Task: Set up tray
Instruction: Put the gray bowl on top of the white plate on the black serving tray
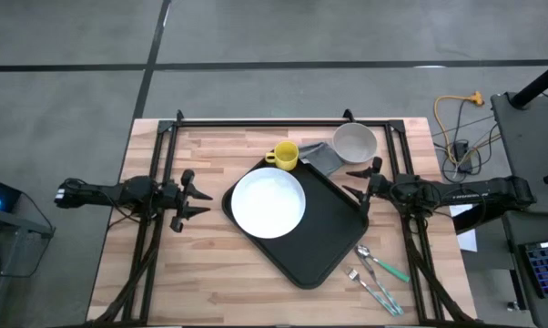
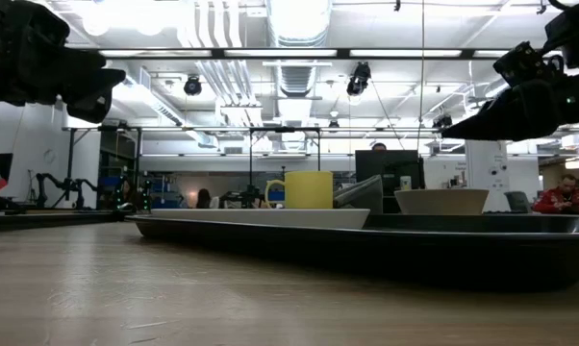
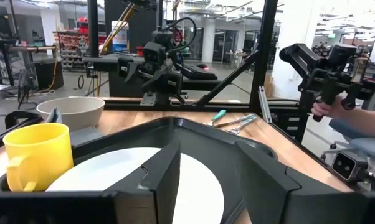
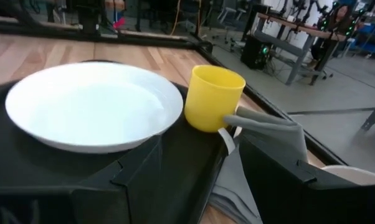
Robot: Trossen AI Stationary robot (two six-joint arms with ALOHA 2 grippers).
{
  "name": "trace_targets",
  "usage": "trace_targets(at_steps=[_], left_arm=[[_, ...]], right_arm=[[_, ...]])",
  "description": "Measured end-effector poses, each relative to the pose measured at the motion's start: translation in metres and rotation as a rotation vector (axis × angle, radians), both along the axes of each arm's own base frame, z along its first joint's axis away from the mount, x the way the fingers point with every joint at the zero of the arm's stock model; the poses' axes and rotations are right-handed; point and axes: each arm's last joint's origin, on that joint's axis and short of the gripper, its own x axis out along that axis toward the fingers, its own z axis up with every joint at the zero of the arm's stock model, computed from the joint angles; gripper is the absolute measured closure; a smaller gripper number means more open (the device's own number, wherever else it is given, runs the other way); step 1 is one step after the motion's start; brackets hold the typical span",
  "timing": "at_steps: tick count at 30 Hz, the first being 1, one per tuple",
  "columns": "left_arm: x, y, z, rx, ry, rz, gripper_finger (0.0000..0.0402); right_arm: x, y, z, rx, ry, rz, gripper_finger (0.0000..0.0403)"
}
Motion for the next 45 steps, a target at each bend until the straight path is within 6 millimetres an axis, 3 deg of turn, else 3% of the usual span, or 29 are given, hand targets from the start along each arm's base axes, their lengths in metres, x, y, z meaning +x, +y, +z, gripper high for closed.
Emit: trace_targets(at_steps=[12,29,36,41,45], left_arm=[[0.002,0.0,-0.003,0.019,0.028,-0.001,0.0266],[0.002,0.0,-0.004,0.016,0.037,-0.002,0.0266],[0.002,0.0,-0.003,0.015,0.032,-0.005,0.0266],[0.002,0.0,-0.003,0.014,0.032,-0.005,0.0266],[0.002,0.0,-0.003,0.014,0.031,-0.005,0.0266]], right_arm=[[0.002,0.0,0.022,-0.095,-0.199,0.005,0.0195],[-0.003,-0.009,0.021,-0.246,-0.046,-0.311,0.0195],[-0.007,-0.01,0.054,-0.108,0.167,-0.381,0.0195],[-0.004,-0.011,0.076,-0.014,0.137,-0.414,0.0195],[0.003,-0.012,0.084,0.004,0.213,-0.438,0.0195]])
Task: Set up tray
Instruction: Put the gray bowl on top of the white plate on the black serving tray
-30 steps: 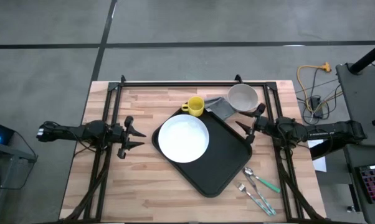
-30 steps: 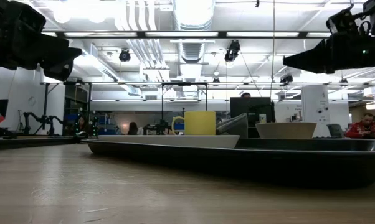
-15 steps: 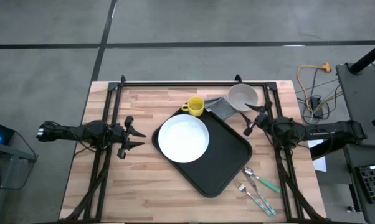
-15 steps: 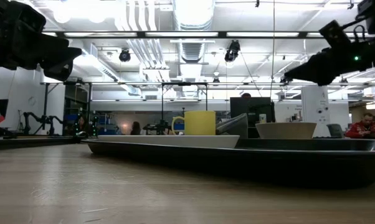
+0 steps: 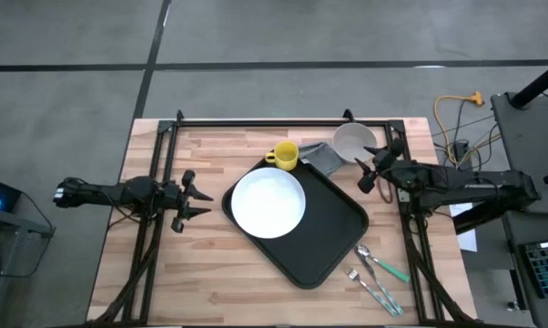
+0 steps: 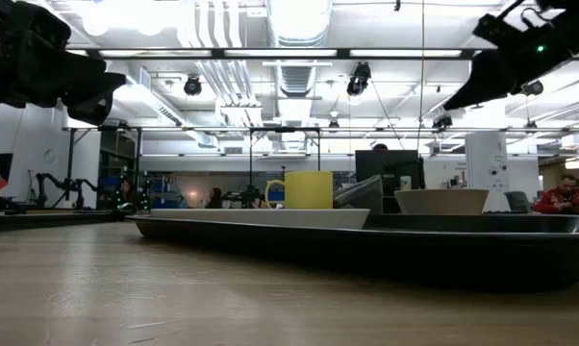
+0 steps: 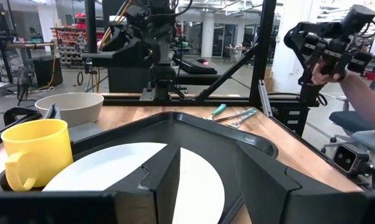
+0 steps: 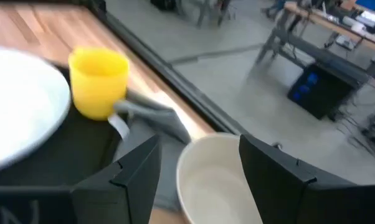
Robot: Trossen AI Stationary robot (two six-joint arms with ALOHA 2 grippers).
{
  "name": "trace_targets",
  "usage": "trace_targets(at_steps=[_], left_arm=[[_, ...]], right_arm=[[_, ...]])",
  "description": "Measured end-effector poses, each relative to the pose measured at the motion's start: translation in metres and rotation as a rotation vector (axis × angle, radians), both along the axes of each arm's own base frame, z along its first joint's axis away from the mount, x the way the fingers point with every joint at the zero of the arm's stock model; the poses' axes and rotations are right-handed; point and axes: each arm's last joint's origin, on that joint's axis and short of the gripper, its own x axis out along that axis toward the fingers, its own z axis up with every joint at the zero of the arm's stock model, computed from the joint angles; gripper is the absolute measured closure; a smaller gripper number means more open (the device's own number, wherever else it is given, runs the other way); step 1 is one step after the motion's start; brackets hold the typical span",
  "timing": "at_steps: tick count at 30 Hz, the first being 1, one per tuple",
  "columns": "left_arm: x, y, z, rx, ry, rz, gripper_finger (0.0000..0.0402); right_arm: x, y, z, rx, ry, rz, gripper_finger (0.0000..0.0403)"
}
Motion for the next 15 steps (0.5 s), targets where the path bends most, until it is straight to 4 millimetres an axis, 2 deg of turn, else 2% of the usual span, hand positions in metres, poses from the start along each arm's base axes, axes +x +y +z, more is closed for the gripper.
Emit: trace_targets(at_steps=[7,15], left_arm=[[0.0,0.0,0.0,0.0,-0.001,0.0,0.0266],[0.0,0.0,0.0,-0.001,-0.001,0.0,0.0266]], right_arm=[[0.022,-0.011,-0.009,0.04,0.142,-0.068,0.0195],[0.036,-0.038,-0.024,0.192,0.243,-0.083,0.0195]])
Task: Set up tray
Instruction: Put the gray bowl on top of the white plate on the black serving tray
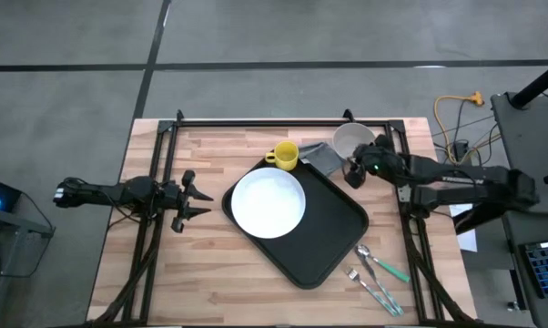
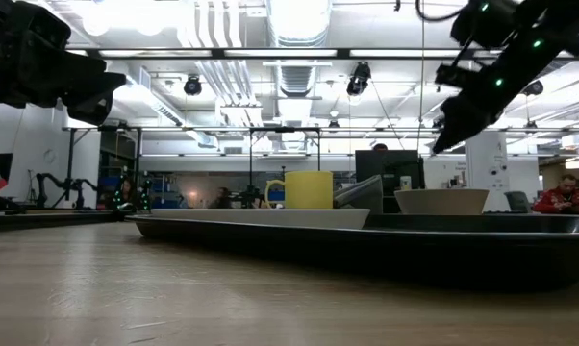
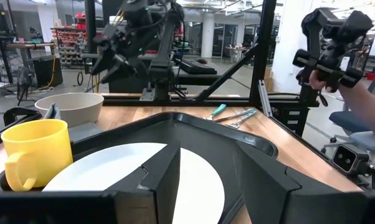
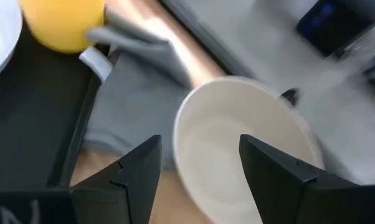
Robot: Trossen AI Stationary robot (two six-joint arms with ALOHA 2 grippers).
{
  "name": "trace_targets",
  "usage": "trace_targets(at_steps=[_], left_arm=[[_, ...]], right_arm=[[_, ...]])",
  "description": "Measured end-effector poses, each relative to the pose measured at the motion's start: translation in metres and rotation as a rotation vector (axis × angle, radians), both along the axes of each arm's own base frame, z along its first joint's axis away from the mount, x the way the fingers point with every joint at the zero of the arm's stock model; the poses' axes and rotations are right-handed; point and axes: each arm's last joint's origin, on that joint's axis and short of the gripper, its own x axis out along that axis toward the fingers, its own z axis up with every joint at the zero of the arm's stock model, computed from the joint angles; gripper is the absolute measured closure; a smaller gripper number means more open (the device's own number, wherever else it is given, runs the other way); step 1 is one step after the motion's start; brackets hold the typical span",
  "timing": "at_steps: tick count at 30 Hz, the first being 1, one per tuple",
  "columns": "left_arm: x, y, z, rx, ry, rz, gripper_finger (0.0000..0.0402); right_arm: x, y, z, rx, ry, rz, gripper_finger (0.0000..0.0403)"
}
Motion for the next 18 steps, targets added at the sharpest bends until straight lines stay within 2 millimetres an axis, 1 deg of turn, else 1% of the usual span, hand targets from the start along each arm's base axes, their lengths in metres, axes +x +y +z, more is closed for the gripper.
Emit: trace_targets(at_steps=[2,6,10,18], left_arm=[[0.0,0.0,0.0,0.0,0.0,0.0,0.0266],[0.0,0.0,0.0,0.0,0.0,0.0,0.0266],[0.0,0.0,0.0,0.0,0.0,0.0,0.0266],[0.0,0.0,0.0,0.0,-0.001,0.0,0.0266]], right_arm=[[0.001,-0.008,-0.005,0.058,0.01,0.0,0.0195],[-0.001,-0.022,-0.014,0.121,0.045,-0.033,0.0195],[0.0,-0.032,-0.02,0.184,0.04,-0.009,0.0195],[0.009,-0.046,-0.034,0.182,0.106,0.043,0.0195]])
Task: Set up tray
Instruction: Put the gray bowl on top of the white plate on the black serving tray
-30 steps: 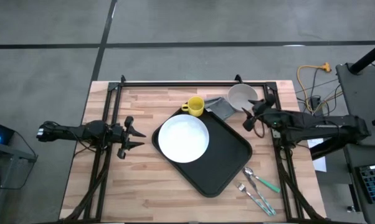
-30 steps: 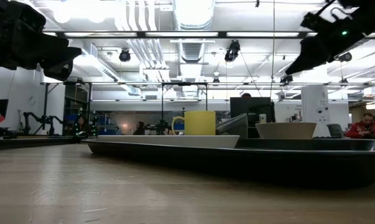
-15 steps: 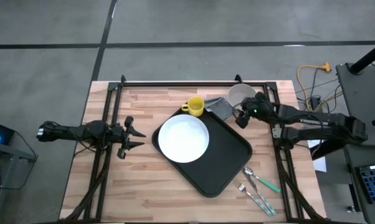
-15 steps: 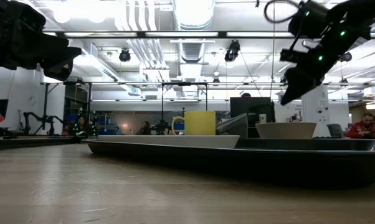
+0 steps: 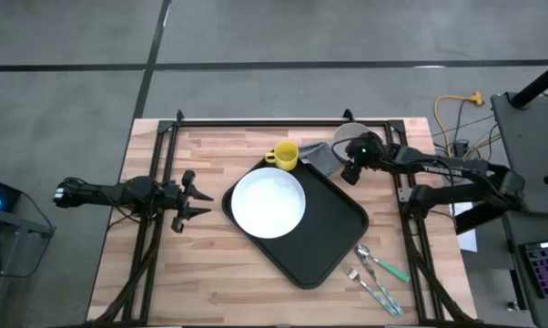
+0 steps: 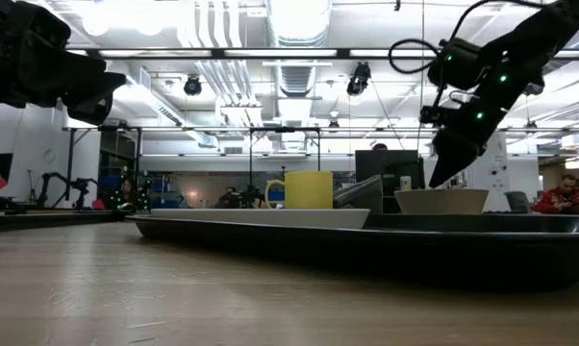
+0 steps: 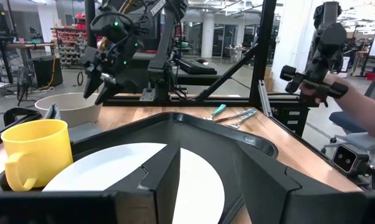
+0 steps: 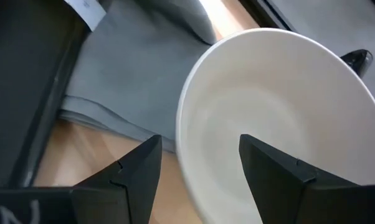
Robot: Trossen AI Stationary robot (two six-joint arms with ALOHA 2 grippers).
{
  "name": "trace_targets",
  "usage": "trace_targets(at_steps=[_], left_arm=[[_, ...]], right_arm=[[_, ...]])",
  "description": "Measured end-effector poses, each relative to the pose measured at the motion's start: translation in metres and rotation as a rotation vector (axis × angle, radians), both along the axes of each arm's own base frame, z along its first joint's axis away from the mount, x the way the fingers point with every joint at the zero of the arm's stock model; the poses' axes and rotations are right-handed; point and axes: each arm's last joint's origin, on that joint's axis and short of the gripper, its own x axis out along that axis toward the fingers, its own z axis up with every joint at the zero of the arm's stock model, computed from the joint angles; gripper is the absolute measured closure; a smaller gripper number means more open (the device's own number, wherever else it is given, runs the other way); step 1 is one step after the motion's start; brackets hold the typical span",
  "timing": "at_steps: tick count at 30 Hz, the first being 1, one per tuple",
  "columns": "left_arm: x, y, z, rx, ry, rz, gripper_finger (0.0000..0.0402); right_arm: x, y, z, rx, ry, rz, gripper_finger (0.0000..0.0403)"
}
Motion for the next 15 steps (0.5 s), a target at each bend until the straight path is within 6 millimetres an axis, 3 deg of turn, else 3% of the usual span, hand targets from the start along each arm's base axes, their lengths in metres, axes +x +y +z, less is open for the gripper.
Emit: trace_targets(at_steps=[15], left_arm=[[0.0,0.0,0.0,0.0,0.0,0.0,0.0266]], right_arm=[[0.015,-0.02,-0.033,0.053,0.13,-0.006,0.0195]])
